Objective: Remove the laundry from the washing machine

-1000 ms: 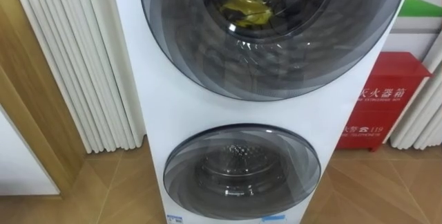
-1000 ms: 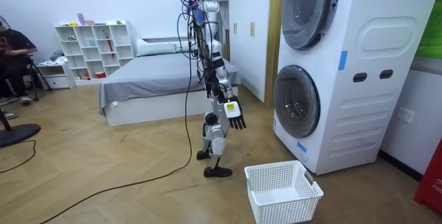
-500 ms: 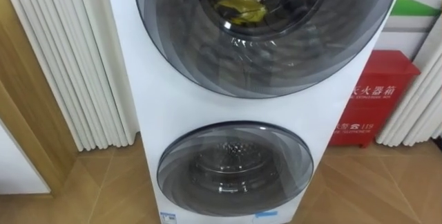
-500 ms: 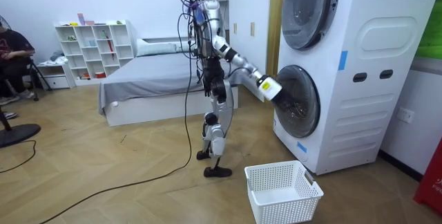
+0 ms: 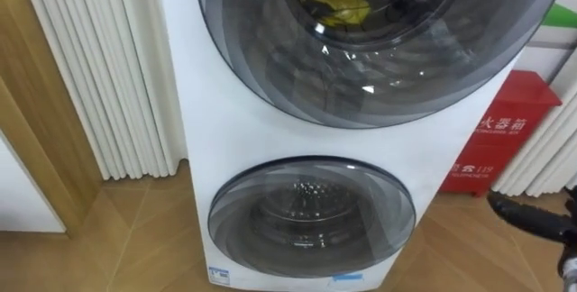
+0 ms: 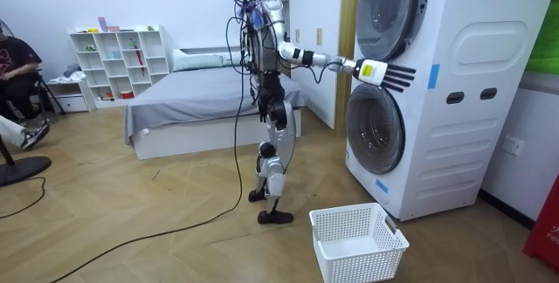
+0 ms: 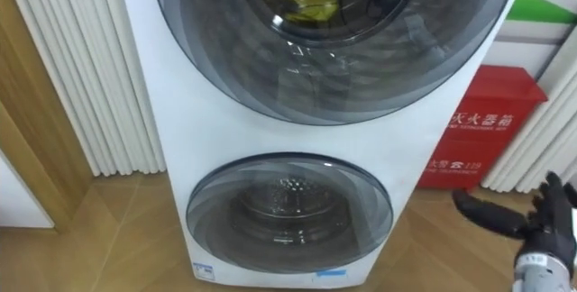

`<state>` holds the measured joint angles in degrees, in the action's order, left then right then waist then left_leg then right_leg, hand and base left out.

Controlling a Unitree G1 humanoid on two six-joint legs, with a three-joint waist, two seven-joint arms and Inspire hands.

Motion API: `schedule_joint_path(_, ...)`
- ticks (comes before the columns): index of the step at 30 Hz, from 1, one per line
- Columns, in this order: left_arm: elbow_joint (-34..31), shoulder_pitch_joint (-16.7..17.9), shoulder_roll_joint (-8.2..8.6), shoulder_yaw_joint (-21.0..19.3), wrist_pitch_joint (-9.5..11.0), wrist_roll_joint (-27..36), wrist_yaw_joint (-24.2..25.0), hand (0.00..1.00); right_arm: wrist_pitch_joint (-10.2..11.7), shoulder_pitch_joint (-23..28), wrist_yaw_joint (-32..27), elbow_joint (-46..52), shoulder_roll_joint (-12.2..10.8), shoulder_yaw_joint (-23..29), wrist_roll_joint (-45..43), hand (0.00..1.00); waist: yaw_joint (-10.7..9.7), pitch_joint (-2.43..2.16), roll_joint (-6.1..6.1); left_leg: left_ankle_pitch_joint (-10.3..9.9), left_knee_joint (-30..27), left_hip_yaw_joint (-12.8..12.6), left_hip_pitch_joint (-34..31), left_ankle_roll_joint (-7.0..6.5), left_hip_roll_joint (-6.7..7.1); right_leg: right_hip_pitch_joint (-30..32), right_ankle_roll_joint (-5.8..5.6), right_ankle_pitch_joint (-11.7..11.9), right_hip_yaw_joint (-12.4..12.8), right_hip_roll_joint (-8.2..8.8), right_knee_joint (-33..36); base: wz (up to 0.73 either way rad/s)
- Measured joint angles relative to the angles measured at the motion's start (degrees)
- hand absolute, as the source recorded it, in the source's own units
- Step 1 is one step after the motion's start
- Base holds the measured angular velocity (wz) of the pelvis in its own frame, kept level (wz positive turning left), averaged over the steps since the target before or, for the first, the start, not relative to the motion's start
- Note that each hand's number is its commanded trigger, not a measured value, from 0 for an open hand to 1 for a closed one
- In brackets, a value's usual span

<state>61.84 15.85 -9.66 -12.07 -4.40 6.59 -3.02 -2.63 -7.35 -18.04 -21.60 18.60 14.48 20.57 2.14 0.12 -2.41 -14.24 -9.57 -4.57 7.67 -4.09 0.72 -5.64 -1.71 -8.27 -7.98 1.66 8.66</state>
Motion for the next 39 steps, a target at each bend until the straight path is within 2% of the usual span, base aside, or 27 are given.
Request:
schedule_joint_path(2,0.1,0.1,-0.14,0.0,-0.1,0.0,-0.1,0.0,0.1,-2.1,0.0,2.1,0.0,-0.4,0.2,0.0,-0.1,0.01,0.19,0.0,-0.1,0.0,0.0,0.01,-0.06,-0.1,0.0,0.0,0.0,-0.05,0.0,0.0)
schedule_joint_path(6,0.1,0.2,-0.08,0.2,-0.2,0.1,0.0,0.0,0.2,-6.1,-0.2,2.4,0.1,-1.1,0.5,0.0,0.0,0.17,-0.53,0.0,-0.6,0.1,-0.1,0.02,-0.11,-0.4,0.01,0.0,-0.1,-0.08,0.0,0.05)
schedule_joint_path(13,0.1,0.2,-0.08,1.6,-1.9,0.0,-0.2,0.0,0.0,-9.8,-0.7,2.5,0.3,-2.7,3.7,0.0,0.4,-0.05,-1.05,0.0,-0.9,0.8,-1.1,0.04,-0.03,0.4,0.05,0.0,-0.9,0.02,0.2,0.04)
schedule_joint_path(16,0.1,-0.1,-0.08,1.6,-2.8,0.0,-0.4,0.0,0.0,-10.3,-0.4,2.5,2.4,-4.4,3.9,0.0,1.1,-0.09,-1.01,0.0,-0.9,0.8,-1.2,0.03,-0.03,0.5,0.05,0.0,-0.9,0.01,0.2,0.0)
schedule_joint_path(24,0.1,-0.3,-0.13,1.7,-3.3,0.0,-0.4,0.0,-1.2,-14.4,0.6,2.5,2.7,-4.5,3.9,0.0,1.0,-0.18,-1.15,0.0,-1.2,0.9,-1.7,0.03,-0.02,0.8,0.05,0.0,-0.9,0.06,0.1,0.01)
schedule_joint_path(29,0.0,-0.3,-0.26,1.6,-3.3,0.0,-0.3,0.0,-1.3,-16.0,0.1,2.2,4.2,-4.5,3.9,0.0,1.2,-0.3,-1.5,0.0,-1.4,1.6,-1.9,0.04,-0.01,0.9,0.05,0.0,-1.2,0.07,0.0,0.07)
schedule_joint_path(33,-0.6,-0.2,-0.48,1.6,-3.3,0.0,-0.1,0.0,-1.6,-18.7,-0.7,-0.6,5.7,-4.5,3.8,0.0,1.2,-0.15,-2.14,0.0,-1.7,2.0,-2.1,0.05,-0.02,0.8,0.05,0.0,-1.6,0.09,0.0,0.03)
schedule_joint_path(34,-0.8,-0.2,-0.51,1.5,-3.3,0.0,-0.1,0.0,-2.3,-18.8,-0.6,-0.7,6.6,-4.5,3.8,0.0,1.3,-0.07,-2.31,0.0,-1.7,2.0,-2.1,0.05,-0.02,0.8,0.05,0.0,-1.6,0.1,0.0,0.04)
schedule_joint_path(39,-1.2,-0.2,-0.86,1.5,-3.3,0.0,0.1,0.0,-2.4,-19.1,-0.7,-1.0,7.8,-4.5,3.6,0.0,1.4,0.12,-2.91,0.0,-1.9,2.2,-2.5,0.08,0.0,0.7,0.05,0.0,-1.8,0.12,0.0,0.02)
